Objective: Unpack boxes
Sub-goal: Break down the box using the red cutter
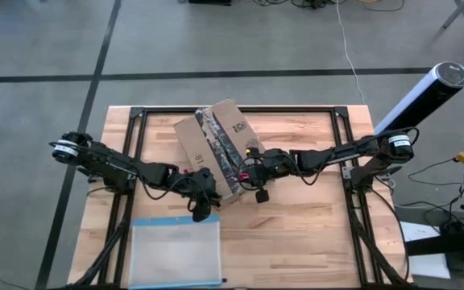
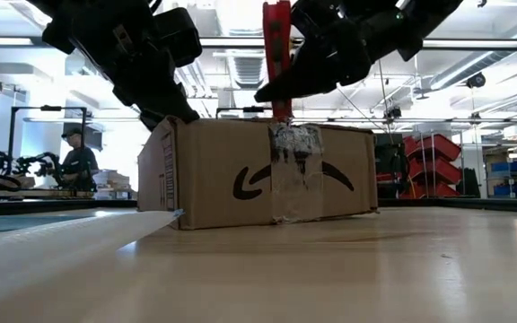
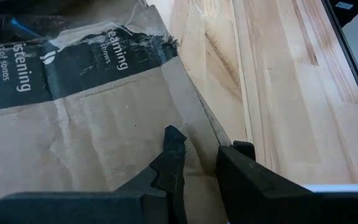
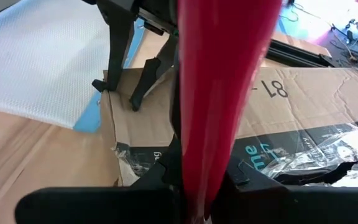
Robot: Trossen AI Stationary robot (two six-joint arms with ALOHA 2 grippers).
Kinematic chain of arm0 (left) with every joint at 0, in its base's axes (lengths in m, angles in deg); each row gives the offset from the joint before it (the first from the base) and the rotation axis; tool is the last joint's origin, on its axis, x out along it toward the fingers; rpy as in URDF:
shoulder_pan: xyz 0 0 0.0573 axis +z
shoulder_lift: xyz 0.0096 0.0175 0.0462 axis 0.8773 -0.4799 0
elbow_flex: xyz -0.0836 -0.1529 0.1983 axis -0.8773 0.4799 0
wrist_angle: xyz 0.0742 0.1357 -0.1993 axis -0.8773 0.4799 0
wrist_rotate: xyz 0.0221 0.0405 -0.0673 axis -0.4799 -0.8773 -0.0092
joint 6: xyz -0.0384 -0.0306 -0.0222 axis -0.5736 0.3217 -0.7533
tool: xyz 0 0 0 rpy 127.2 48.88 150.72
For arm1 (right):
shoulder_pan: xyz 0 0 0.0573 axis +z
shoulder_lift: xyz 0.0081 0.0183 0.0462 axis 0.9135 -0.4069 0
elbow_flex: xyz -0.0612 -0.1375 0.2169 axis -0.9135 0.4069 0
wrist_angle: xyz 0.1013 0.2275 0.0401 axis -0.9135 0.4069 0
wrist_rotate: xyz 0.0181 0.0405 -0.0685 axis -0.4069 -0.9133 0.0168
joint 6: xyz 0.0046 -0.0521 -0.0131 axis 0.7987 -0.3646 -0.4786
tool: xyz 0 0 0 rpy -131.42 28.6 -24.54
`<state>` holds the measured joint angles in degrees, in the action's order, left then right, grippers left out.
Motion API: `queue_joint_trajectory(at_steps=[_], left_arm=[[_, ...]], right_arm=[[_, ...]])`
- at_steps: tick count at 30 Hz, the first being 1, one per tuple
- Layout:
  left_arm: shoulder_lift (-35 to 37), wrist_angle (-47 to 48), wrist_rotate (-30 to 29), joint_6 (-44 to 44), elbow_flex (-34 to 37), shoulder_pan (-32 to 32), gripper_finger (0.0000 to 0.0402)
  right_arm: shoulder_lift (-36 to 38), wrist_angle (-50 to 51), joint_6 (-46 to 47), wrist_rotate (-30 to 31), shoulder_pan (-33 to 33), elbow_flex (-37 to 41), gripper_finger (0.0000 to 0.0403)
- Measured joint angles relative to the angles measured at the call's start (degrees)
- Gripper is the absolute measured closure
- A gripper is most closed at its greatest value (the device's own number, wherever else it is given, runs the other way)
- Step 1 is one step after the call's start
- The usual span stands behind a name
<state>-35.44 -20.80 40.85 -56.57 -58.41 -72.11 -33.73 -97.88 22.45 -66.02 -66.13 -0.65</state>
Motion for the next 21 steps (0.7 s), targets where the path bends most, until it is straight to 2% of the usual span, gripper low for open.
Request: queue_joint_trajectory(at_steps=[12,16,21], left_arm=[[0.00,-0.14,-0.02,-0.17,0.00,0.00,0.0324],[0.07,0.45,0.22,-0.44,0.04,-0.03,0.0324],[0.07,0.44,0.19,-0.32,0.04,-0.02,0.0324]], right_arm=[[2.31,1.20,0.17,0.21,0.00,0.04,0.0388],[3.97,3.19,-0.53,4.15,-0.15,0.09,0.0388],[6.41,4.20,-0.42,3.79,0.10,0.11,0.0388]])
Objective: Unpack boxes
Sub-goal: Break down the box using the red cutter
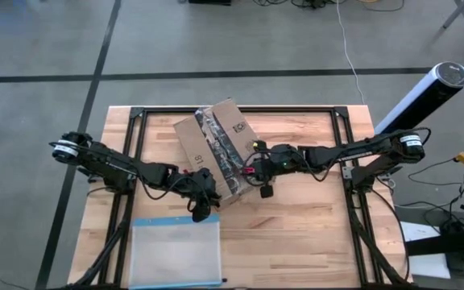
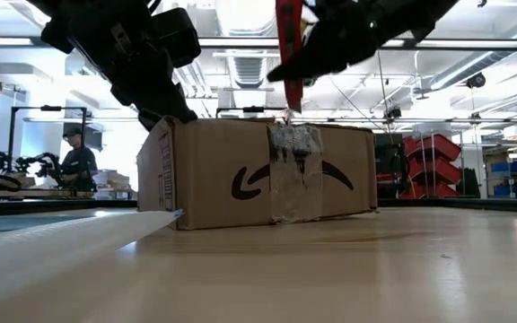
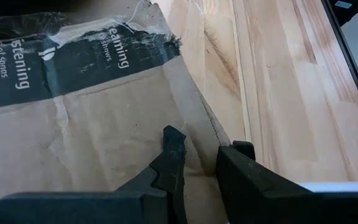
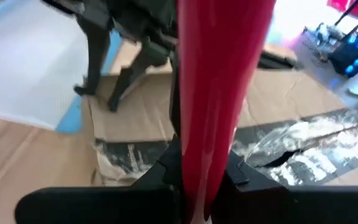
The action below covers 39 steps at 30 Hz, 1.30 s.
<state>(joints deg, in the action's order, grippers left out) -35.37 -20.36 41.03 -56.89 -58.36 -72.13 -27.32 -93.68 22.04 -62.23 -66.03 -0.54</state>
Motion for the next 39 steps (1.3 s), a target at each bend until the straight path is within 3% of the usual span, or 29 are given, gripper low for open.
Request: queue_joint_trajectory(at_steps=[12,21,26,32,39], left_arm=[[0.09,-0.10,-0.12,0.23,0.04,0.02,0.0324],[4.40,1.93,-1.02,2.31,0.75,0.00,0.0324],[6.72,3.05,-2.16,3.82,0.90,-0.02,0.0324],[7.24,2.81,-3.43,4.91,0.90,-0.02,0.0324],[7.48,2.43,-3.79,4.71,0.85,0.00,0.0324]], right_arm=[[1.92,0.74,1.18,-1.23,0.67,0.00,0.0388],[2.56,4.17,1.33,3.47,0.66,0.00,0.0388],[5.93,13.71,4.66,12.36,1.12,-0.02,0.0388],[10.76,31.36,14.94,21.42,1.58,-0.11,0.0388],[9.76,51.14,32.61,22.26,0.91,1.21,0.0388]])
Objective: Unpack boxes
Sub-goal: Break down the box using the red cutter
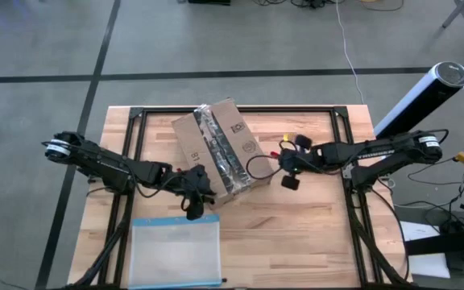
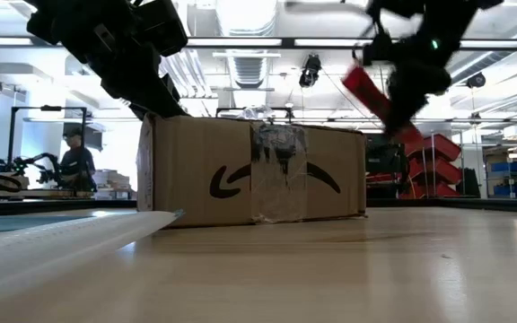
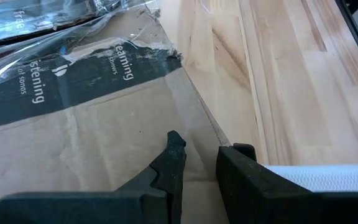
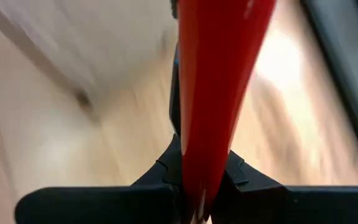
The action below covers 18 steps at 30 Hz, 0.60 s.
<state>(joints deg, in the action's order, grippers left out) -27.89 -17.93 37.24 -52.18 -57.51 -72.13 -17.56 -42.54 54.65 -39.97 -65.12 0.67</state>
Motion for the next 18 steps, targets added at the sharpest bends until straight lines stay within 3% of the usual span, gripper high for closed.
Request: queue_joint_trajectory(at_steps=[8,18], left_arm=[[0.78,-0.21,-0.11,-0.28,-0.07,0.04,0.0324],[3.52,-0.22,-0.33,0.65,-0.09,0.08,0.0324]], right_arm=[[-6.03,-0.01,4.23,-5.83,-0.48,4.77,0.0381],[-6.21,-2.94,5.19,-6.91,-0.36,4.91,0.0274]])
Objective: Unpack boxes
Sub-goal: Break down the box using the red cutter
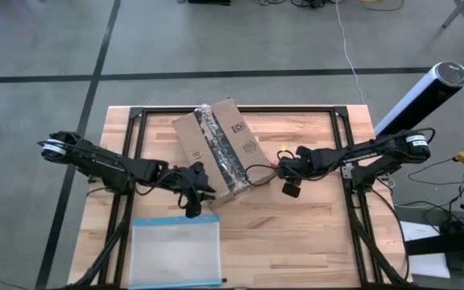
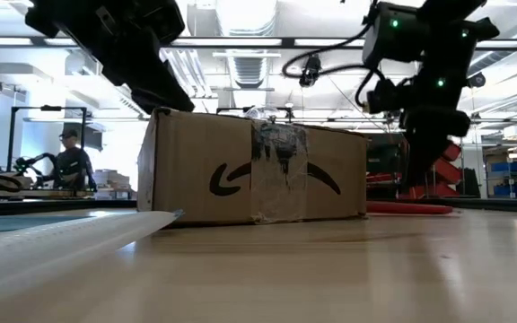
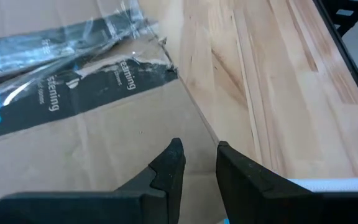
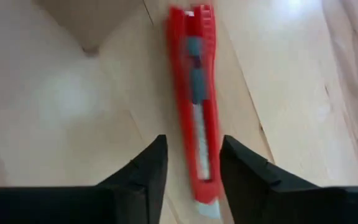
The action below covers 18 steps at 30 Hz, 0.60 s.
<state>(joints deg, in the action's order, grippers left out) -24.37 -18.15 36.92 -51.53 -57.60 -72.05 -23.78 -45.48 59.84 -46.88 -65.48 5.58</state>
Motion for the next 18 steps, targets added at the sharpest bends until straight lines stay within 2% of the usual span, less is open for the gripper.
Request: queue_joint_trajectory(at_steps=[5,9,15,18], left_arm=[[1.61,-0.23,0.04,2.13,-0.02,-0.01,0.0324],[3.06,-3.21,-1.36,5.50,-0.06,-0.01,0.0324],[1.84,-10.40,-11.57,14.09,-0.13,0.09,0.0324],[-0.17,-13.51,-14.78,17.38,-0.13,0.88,0.0324]], right_arm=[[3.19,-4.02,-2.10,-0.13,0.12,0.00,0.0247],[6.07,-12.78,-6.81,0.03,0.12,0.00,0.0239],[5.57,-37.38,-15.75,0.10,0.10,-0.19,0.0250],[3.06,-43.52,-20.46,0.10,0.04,-0.16,0.0258]])
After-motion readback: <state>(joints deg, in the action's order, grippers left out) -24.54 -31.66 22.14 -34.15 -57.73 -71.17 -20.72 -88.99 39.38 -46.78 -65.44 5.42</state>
